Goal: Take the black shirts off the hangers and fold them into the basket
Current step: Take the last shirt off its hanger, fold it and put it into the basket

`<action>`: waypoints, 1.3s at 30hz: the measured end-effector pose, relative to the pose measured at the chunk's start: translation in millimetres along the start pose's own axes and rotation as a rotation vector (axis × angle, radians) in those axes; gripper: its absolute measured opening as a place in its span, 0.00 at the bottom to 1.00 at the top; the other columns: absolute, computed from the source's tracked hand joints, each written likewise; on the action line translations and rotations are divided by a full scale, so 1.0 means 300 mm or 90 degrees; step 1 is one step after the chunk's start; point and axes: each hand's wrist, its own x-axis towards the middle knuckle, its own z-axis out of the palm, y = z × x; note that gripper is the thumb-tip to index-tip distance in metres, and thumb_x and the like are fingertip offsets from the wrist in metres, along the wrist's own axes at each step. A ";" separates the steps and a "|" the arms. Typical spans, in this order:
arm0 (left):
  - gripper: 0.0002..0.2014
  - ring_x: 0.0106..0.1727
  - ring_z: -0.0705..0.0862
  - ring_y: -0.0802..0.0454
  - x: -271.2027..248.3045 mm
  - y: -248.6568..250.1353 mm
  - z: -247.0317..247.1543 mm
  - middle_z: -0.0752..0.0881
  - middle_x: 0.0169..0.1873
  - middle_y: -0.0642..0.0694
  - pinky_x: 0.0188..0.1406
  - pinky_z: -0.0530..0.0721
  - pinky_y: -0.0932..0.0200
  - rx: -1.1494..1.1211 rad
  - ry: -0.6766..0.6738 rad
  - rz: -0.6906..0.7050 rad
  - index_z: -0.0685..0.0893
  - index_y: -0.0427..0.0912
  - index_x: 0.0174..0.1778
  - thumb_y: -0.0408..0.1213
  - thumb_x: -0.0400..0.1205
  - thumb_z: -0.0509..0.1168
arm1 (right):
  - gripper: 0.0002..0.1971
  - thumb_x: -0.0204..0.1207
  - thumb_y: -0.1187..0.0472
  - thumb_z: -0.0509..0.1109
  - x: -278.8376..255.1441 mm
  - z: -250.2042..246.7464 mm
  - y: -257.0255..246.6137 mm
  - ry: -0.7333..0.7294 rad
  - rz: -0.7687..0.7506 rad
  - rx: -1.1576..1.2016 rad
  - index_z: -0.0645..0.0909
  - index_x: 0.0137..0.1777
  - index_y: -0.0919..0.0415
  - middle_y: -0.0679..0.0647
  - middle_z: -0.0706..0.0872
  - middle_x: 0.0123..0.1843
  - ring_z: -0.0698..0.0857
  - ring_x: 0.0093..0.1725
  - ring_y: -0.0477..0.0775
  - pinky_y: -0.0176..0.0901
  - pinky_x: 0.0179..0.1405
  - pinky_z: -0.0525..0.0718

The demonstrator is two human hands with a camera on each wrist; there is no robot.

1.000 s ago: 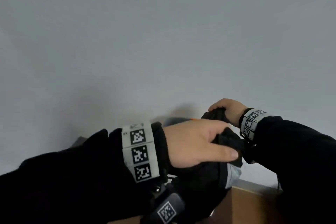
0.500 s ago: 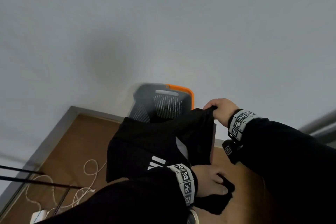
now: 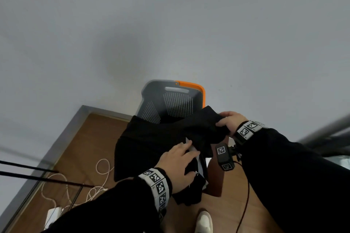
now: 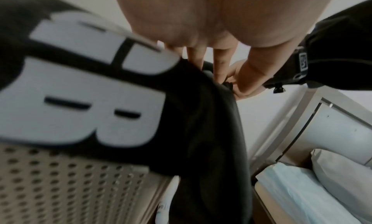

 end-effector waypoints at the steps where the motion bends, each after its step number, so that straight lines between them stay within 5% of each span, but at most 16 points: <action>1: 0.33 0.87 0.43 0.50 -0.002 0.004 0.023 0.44 0.87 0.55 0.84 0.56 0.42 0.012 -0.006 -0.001 0.55 0.65 0.83 0.54 0.81 0.59 | 0.22 0.47 0.71 0.77 0.021 -0.009 0.022 -0.018 0.012 0.019 0.87 0.42 0.51 0.58 0.90 0.61 0.89 0.58 0.65 0.64 0.65 0.85; 4: 0.36 0.87 0.37 0.50 -0.007 0.030 0.070 0.35 0.86 0.56 0.84 0.48 0.40 0.041 -0.011 -0.010 0.49 0.67 0.83 0.55 0.80 0.58 | 0.20 0.61 0.76 0.76 -0.008 -0.028 0.015 -0.002 -0.026 0.015 0.88 0.42 0.48 0.60 0.91 0.59 0.89 0.58 0.65 0.62 0.66 0.85; 7: 0.35 0.87 0.39 0.51 -0.003 0.042 0.070 0.38 0.86 0.57 0.83 0.49 0.39 0.021 -0.010 -0.017 0.53 0.68 0.82 0.52 0.79 0.59 | 0.18 0.63 0.75 0.74 -0.081 -0.041 -0.027 0.027 -0.146 0.059 0.90 0.44 0.51 0.60 0.93 0.47 0.90 0.51 0.65 0.59 0.61 0.87; 9: 0.28 0.86 0.54 0.51 0.007 0.026 0.049 0.54 0.85 0.57 0.83 0.57 0.41 -0.104 0.019 -0.044 0.65 0.69 0.74 0.46 0.77 0.61 | 0.17 0.65 0.76 0.73 -0.161 -0.037 -0.036 -0.041 -0.238 0.048 0.90 0.45 0.53 0.56 0.92 0.42 0.90 0.46 0.58 0.51 0.53 0.87; 11: 0.21 0.71 0.77 0.49 0.012 -0.010 0.022 0.79 0.70 0.56 0.74 0.75 0.45 -0.280 0.075 -0.133 0.73 0.68 0.62 0.44 0.73 0.60 | 0.17 0.68 0.76 0.76 -0.249 -0.026 -0.016 -0.211 -0.271 -0.050 0.91 0.46 0.52 0.49 0.93 0.40 0.89 0.41 0.47 0.41 0.47 0.86; 14: 0.18 0.57 0.85 0.46 0.009 -0.066 -0.009 0.87 0.54 0.52 0.65 0.82 0.47 -0.306 0.116 -0.228 0.78 0.60 0.61 0.40 0.76 0.59 | 0.09 0.74 0.64 0.78 -0.317 0.001 0.040 -0.400 -0.190 -0.208 0.92 0.52 0.52 0.55 0.94 0.49 0.90 0.45 0.44 0.36 0.49 0.86; 16: 0.14 0.59 0.84 0.46 0.000 -0.100 -0.028 0.86 0.55 0.52 0.69 0.77 0.47 -0.213 0.120 -0.256 0.82 0.52 0.57 0.36 0.80 0.57 | 0.06 0.77 0.60 0.75 -0.304 0.027 0.077 -0.325 -0.179 -0.216 0.92 0.50 0.51 0.57 0.93 0.49 0.89 0.43 0.47 0.44 0.52 0.88; 18: 0.12 0.62 0.82 0.52 -0.015 -0.136 -0.041 0.84 0.57 0.57 0.72 0.71 0.48 -0.168 0.151 -0.277 0.81 0.57 0.50 0.35 0.81 0.57 | 0.06 0.77 0.60 0.73 -0.276 0.057 0.107 -0.194 -0.183 -0.231 0.90 0.45 0.48 0.56 0.92 0.46 0.88 0.42 0.52 0.50 0.52 0.88; 21: 0.11 0.64 0.81 0.57 -0.038 -0.187 -0.048 0.83 0.58 0.62 0.71 0.69 0.48 -0.161 0.189 -0.300 0.81 0.62 0.51 0.41 0.80 0.60 | 0.06 0.77 0.59 0.72 -0.238 0.097 0.147 -0.044 -0.207 -0.266 0.82 0.43 0.45 0.50 0.86 0.48 0.85 0.47 0.54 0.43 0.47 0.83; 25: 0.12 0.68 0.77 0.57 -0.087 -0.253 -0.054 0.80 0.63 0.64 0.69 0.70 0.45 -0.176 0.293 -0.342 0.81 0.62 0.56 0.45 0.78 0.64 | 0.20 0.74 0.52 0.76 -0.214 0.125 0.181 0.065 -0.256 -0.209 0.78 0.64 0.50 0.47 0.77 0.63 0.79 0.56 0.44 0.43 0.64 0.79; 29: 0.19 0.73 0.74 0.48 -0.163 -0.387 -0.033 0.77 0.71 0.52 0.73 0.73 0.42 -0.209 0.403 -0.429 0.78 0.53 0.67 0.47 0.80 0.65 | 0.29 0.67 0.34 0.71 -0.244 0.169 0.161 0.102 -0.402 -0.455 0.72 0.67 0.40 0.42 0.71 0.70 0.72 0.70 0.47 0.56 0.73 0.74; 32: 0.24 0.74 0.74 0.42 -0.215 -0.491 -0.003 0.76 0.74 0.41 0.75 0.71 0.47 -0.396 0.412 -0.510 0.74 0.42 0.75 0.49 0.84 0.63 | 0.29 0.67 0.28 0.64 -0.265 0.218 0.157 0.031 -0.450 -0.623 0.70 0.68 0.35 0.41 0.64 0.79 0.63 0.80 0.50 0.60 0.78 0.66; 34: 0.26 0.73 0.76 0.39 -0.240 -0.530 0.021 0.78 0.72 0.39 0.71 0.71 0.50 -0.590 0.341 -0.594 0.74 0.40 0.75 0.54 0.87 0.56 | 0.29 0.68 0.28 0.60 -0.265 0.240 0.162 0.015 -0.449 -0.672 0.70 0.69 0.35 0.42 0.61 0.82 0.59 0.82 0.50 0.60 0.79 0.62; 37: 0.25 0.52 0.85 0.41 -0.261 -0.556 0.063 0.88 0.51 0.40 0.53 0.80 0.48 -0.845 0.292 -0.677 0.82 0.40 0.55 0.60 0.87 0.52 | 0.28 0.70 0.31 0.62 -0.264 0.262 0.160 0.023 -0.404 -0.674 0.70 0.71 0.35 0.43 0.57 0.84 0.54 0.85 0.50 0.61 0.81 0.59; 39: 0.27 0.46 0.86 0.42 -0.249 -0.585 0.104 0.88 0.44 0.44 0.53 0.81 0.46 -0.932 0.273 -0.705 0.83 0.42 0.53 0.64 0.84 0.54 | 0.28 0.72 0.33 0.65 -0.266 0.276 0.155 0.023 -0.379 -0.679 0.69 0.72 0.35 0.43 0.53 0.86 0.50 0.86 0.50 0.62 0.82 0.57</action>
